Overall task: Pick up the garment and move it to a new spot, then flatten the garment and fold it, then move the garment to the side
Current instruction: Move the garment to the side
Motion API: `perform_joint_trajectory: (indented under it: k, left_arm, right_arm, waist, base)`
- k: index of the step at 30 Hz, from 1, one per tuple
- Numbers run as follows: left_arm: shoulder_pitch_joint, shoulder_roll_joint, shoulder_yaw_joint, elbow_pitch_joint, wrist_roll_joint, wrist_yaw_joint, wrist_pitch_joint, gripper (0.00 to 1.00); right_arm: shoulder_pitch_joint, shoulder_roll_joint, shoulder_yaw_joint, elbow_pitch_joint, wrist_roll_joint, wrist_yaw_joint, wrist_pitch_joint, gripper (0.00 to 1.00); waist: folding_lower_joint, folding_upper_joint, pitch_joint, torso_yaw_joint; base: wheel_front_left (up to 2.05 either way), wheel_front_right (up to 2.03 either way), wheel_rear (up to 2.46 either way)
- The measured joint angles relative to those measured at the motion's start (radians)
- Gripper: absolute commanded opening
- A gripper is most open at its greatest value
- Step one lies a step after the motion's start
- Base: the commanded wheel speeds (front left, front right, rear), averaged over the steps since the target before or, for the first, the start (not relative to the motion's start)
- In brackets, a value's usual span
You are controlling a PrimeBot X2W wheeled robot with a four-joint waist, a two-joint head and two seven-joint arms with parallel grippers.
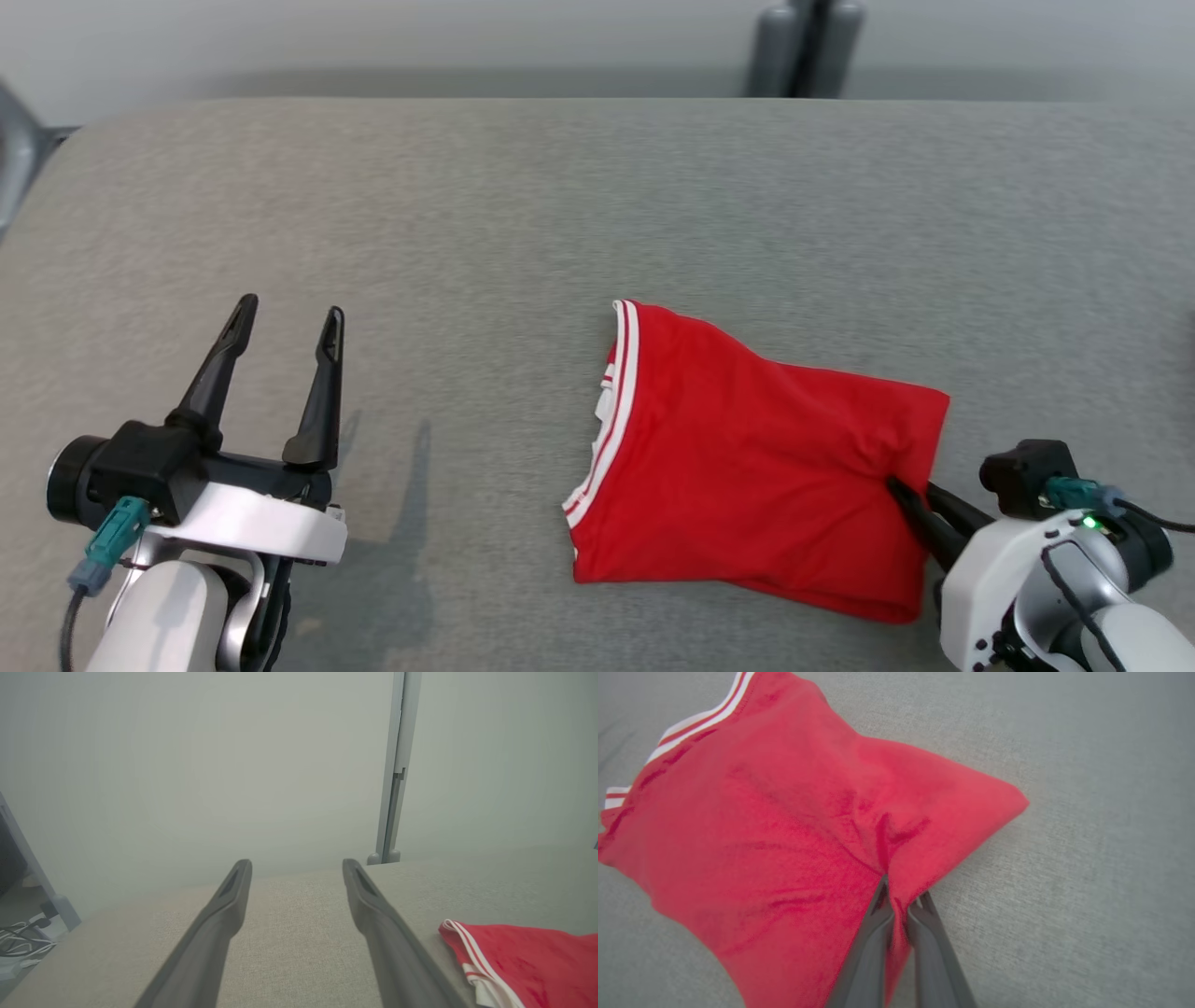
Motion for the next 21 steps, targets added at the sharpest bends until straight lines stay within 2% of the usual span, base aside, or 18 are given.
perform_joint_trajectory:
  k: [12,17,21]
  left_arm:
    - [0.005,0.053,0.001,-0.095,0.011,0.009,0.070,1.00]
    - [-0.009,0.067,-0.006,-0.131,0.018,0.009,0.101,1.00]
    - [-0.042,0.075,-0.017,-0.155,0.023,0.004,0.121,1.00]
  right_arm:
    - [0.061,-0.054,-0.072,-0.130,-0.057,0.000,0.017,0.00]
    - [-0.011,-0.097,-0.087,-0.162,-0.089,0.000,-0.022,0.00]
    - [-0.111,-0.159,-0.101,-0.158,-0.112,0.000,-0.073,0.00]
  waist:
    - [0.0000,0.0000,0.014,-0.260]
    - [0.0000,0.0000,0.035,-0.346]
    - [0.0000,0.0000,0.075,-0.379]
  base:
    - [0.00,0.00,0.00]
    - [0.00,0.00,0.00]
    - [0.00,0.00,0.00]
